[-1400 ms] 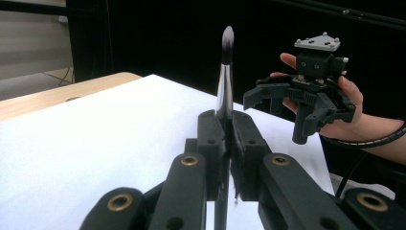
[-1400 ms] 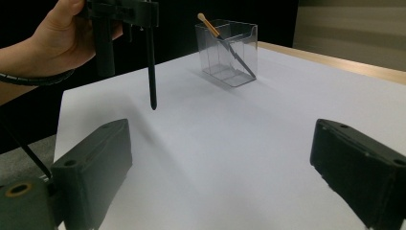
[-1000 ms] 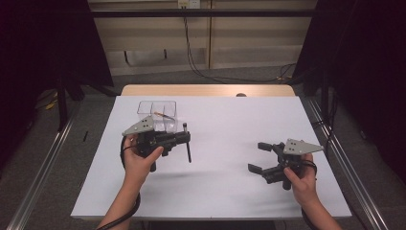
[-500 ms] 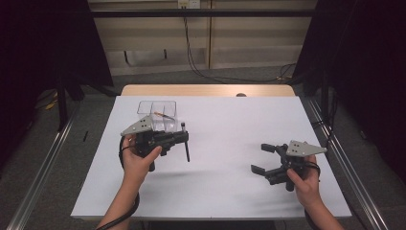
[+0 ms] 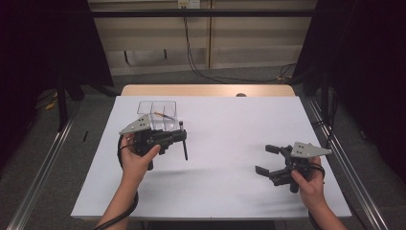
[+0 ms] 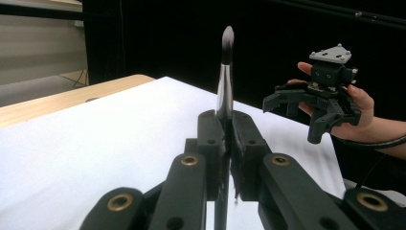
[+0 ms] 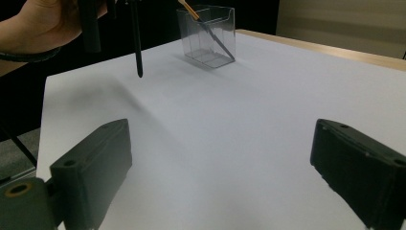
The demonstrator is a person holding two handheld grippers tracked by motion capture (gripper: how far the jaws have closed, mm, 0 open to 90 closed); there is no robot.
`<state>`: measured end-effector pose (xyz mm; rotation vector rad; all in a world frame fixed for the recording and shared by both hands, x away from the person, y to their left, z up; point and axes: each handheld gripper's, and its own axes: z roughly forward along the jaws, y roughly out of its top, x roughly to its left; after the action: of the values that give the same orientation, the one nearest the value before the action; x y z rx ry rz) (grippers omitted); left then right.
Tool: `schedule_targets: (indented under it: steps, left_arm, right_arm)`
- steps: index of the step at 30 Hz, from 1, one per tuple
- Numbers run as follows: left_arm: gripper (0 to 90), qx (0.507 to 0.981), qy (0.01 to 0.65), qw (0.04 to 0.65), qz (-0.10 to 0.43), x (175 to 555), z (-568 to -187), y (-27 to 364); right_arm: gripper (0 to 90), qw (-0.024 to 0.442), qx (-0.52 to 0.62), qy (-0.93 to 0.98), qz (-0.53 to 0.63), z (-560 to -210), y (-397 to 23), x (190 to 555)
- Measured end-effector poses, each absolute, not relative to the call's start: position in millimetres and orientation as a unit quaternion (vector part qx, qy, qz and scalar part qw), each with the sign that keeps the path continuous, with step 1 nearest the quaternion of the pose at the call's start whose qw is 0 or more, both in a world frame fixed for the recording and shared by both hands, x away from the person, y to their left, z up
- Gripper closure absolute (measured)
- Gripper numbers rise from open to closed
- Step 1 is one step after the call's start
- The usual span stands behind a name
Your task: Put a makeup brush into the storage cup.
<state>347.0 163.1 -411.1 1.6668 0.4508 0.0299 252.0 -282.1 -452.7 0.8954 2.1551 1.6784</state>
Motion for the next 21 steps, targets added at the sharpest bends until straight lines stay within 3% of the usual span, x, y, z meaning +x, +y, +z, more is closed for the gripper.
schedule_targets:
  steps: [21]
  left_arm:
    - [83.8, 0.729, 0.218, 0.648, 0.034, 358, -405, 175]
  right_arm:
    - [6.3, 0.14, 0.317, 0.746, 0.569, -461, -291, 245]
